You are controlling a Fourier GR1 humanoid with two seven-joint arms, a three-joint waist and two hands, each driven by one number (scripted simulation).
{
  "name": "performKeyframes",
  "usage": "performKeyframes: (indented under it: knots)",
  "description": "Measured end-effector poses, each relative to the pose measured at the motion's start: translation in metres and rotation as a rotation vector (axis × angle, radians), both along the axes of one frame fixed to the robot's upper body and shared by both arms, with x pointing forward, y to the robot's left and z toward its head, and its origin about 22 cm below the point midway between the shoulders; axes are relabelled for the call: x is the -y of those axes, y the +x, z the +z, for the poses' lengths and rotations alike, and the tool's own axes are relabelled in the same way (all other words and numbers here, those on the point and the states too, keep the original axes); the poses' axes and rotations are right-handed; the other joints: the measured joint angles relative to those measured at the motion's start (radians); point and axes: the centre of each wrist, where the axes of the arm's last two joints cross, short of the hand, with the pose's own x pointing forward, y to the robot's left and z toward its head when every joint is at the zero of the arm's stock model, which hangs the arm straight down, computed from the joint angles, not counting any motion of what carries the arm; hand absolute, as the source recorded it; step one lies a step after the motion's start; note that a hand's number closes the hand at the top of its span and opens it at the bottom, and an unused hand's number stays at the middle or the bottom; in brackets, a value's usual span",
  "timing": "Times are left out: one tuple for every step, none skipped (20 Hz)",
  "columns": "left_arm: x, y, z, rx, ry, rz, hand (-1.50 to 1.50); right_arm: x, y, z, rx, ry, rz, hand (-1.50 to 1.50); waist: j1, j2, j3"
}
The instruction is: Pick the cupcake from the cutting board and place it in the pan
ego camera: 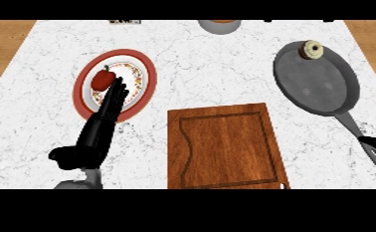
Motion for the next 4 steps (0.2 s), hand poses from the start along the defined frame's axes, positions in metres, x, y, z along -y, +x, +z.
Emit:
performKeyframes:
  knots:
    - [-0.0001, -0.0004, 0.0008, -0.002, -0.001, -0.002, 0.00, 0.0025, -0.0007, 0.0007, 0.002, -0.008, -0.002, -1.50, 0.001, 0.000, 0.000]
    - [0.0001, -0.0014, 0.0013, -0.003, 0.003, -0.002, 0.00, 0.0005, -0.0016, 0.0003, 0.002, -0.017, -0.003, -1.50, 0.001, 0.000, 0.000]
    - [0.0019, -0.0018, -0.0050, -0.003, 0.002, -0.004, 0.00, 0.0021, -0.0020, 0.0007, 0.005, -0.032, -0.006, -1.50, 0.001, 0.000, 0.000]
    - [-0.0010, -0.0003, -0.0070, -0.004, -0.001, -0.006, 0.00, -0.0022, 0.0003, 0.0023, 0.009, -0.043, -0.012, -1.50, 0.000, 0.000, 0.000]
